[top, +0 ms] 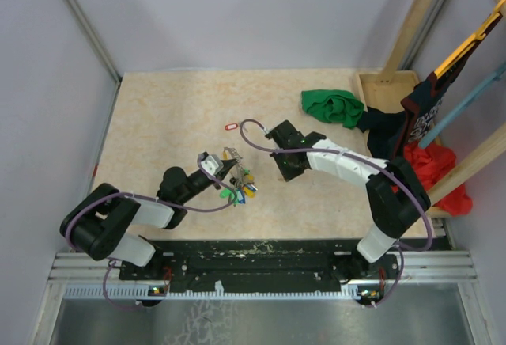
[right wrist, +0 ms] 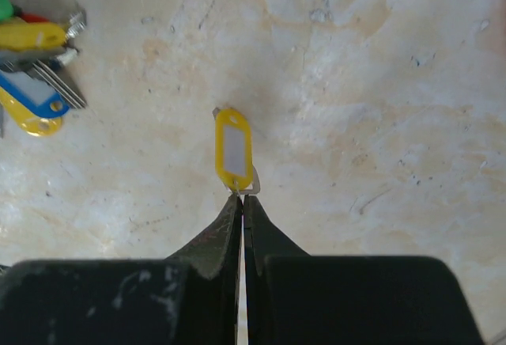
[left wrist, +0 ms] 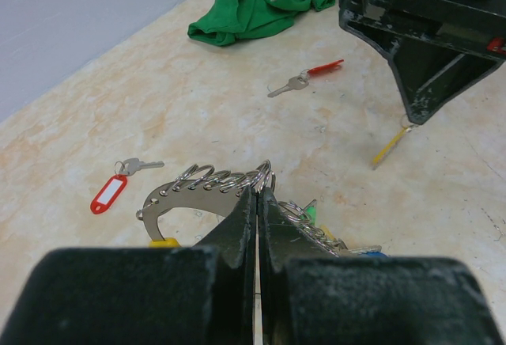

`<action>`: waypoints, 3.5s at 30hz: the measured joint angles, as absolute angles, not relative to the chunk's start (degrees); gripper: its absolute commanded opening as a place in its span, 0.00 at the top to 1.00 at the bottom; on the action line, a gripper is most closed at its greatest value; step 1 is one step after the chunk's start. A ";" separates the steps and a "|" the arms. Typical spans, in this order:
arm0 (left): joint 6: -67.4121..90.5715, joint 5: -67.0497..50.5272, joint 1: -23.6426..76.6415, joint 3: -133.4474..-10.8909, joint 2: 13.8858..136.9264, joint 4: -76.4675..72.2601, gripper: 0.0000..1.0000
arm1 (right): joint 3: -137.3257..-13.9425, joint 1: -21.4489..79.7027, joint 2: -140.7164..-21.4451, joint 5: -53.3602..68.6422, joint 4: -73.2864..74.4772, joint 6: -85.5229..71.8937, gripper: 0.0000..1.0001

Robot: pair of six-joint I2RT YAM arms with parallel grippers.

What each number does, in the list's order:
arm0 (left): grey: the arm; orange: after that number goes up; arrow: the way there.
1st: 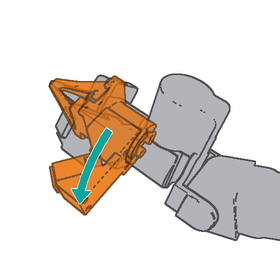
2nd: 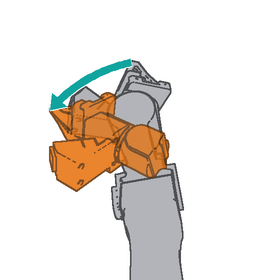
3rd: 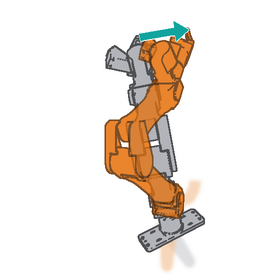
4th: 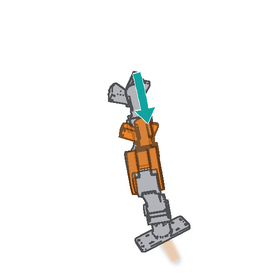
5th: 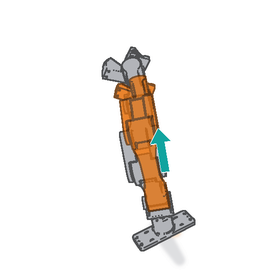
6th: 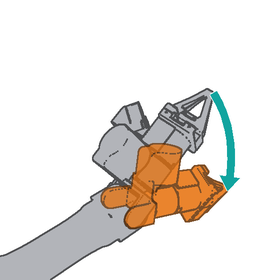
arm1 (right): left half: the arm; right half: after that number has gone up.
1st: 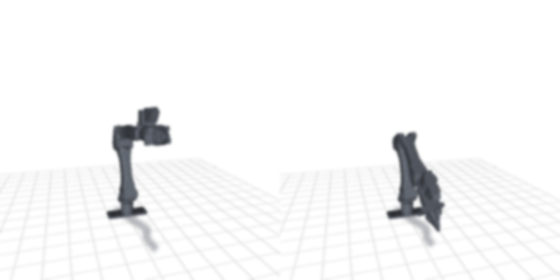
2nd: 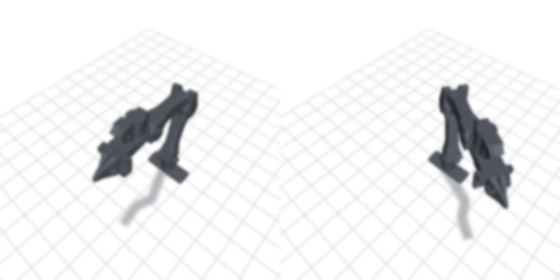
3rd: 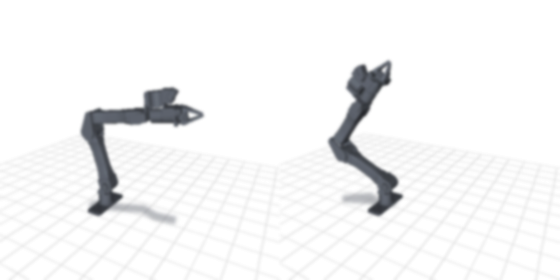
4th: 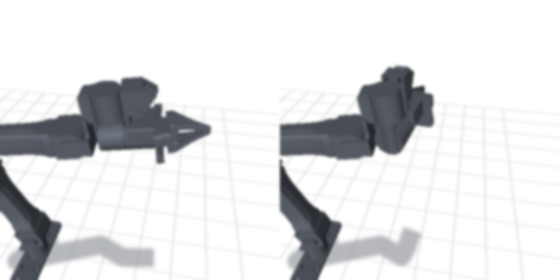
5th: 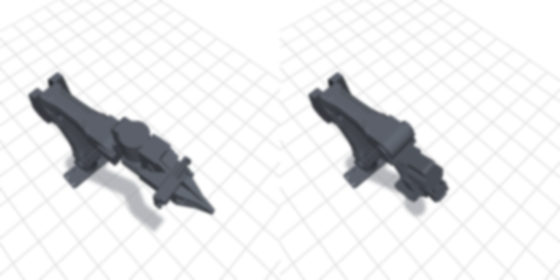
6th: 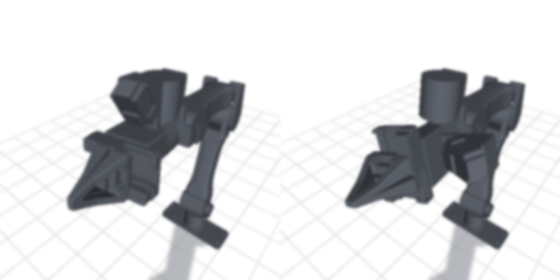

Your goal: Put the keys on the keyring

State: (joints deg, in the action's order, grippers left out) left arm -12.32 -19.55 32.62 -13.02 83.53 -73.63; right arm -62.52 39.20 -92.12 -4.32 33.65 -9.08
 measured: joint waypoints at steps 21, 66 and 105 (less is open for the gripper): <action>-12.45 -19.75 32.62 -13.06 83.53 -73.03 1.00 | -82.61 39.09 -113.91 -3.33 48.14 -2.07 0.80; -12.43 -20.05 32.62 -13.06 83.46 -73.01 1.00 | -23.33 39.09 -85.58 -1.17 -32.25 -6.48 0.74; -12.69 -21.02 32.60 -13.06 82.46 -72.58 1.00 | -27.27 38.46 -88.38 3.68 -28.97 1.17 1.00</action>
